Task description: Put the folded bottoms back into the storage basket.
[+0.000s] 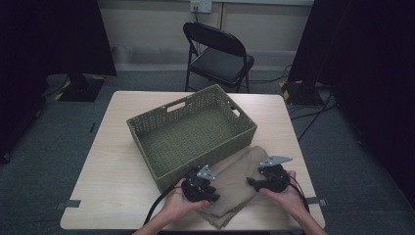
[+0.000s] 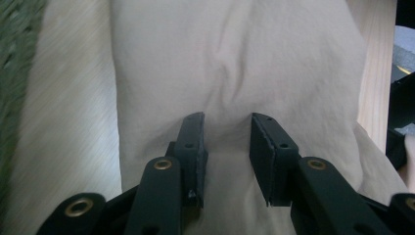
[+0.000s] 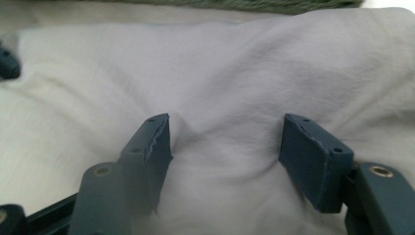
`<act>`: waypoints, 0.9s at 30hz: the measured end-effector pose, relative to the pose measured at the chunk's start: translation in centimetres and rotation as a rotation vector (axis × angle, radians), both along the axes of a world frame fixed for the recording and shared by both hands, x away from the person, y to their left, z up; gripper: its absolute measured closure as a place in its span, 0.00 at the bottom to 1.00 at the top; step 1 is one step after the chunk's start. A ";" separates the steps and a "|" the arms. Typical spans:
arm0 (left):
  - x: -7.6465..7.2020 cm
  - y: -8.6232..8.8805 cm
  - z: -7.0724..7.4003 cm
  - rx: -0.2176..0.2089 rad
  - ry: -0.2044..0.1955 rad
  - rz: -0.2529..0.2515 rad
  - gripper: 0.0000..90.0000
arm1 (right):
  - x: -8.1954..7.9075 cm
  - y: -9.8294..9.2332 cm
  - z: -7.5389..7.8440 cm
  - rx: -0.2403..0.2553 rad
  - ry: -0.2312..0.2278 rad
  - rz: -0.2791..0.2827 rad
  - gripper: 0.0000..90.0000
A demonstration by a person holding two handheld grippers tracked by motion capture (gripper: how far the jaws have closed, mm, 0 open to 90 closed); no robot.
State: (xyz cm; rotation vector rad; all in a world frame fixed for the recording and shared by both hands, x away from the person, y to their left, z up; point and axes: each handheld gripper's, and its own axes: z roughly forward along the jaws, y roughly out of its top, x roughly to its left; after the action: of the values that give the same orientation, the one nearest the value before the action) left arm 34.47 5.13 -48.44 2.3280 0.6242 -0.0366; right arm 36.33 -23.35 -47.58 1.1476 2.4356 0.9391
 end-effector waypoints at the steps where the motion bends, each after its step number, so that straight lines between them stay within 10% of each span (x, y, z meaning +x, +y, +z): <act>1: -0.1 0.2 0.0 0.005 -0.011 0.001 0.74 | -0.4 0.2 0.1 -0.001 0.008 0.008 0.40; 10: -0.4 1.8 0.1 0.006 -0.013 0.003 0.74 | -3.2 0.4 0.6 0.012 0.010 0.068 0.39; 16: -0.8 2.0 0.0 0.012 -0.047 0.007 0.73 | -0.3 -0.1 2.5 0.111 -0.078 0.041 0.49; 21: -0.9 2.7 -0.3 -0.036 -0.022 0.031 0.72 | 3.8 0.4 0.9 0.076 -0.025 -0.003 0.57; 27: -1.2 2.9 -0.4 -0.053 -0.022 0.043 0.71 | 3.1 0.4 -0.5 0.016 -0.007 0.031 0.58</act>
State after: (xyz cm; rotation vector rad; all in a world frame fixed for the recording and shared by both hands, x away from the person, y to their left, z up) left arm 33.26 8.08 -48.80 2.2607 0.6543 -0.0080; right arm 39.48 -22.94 -48.07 1.1134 2.4512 0.9712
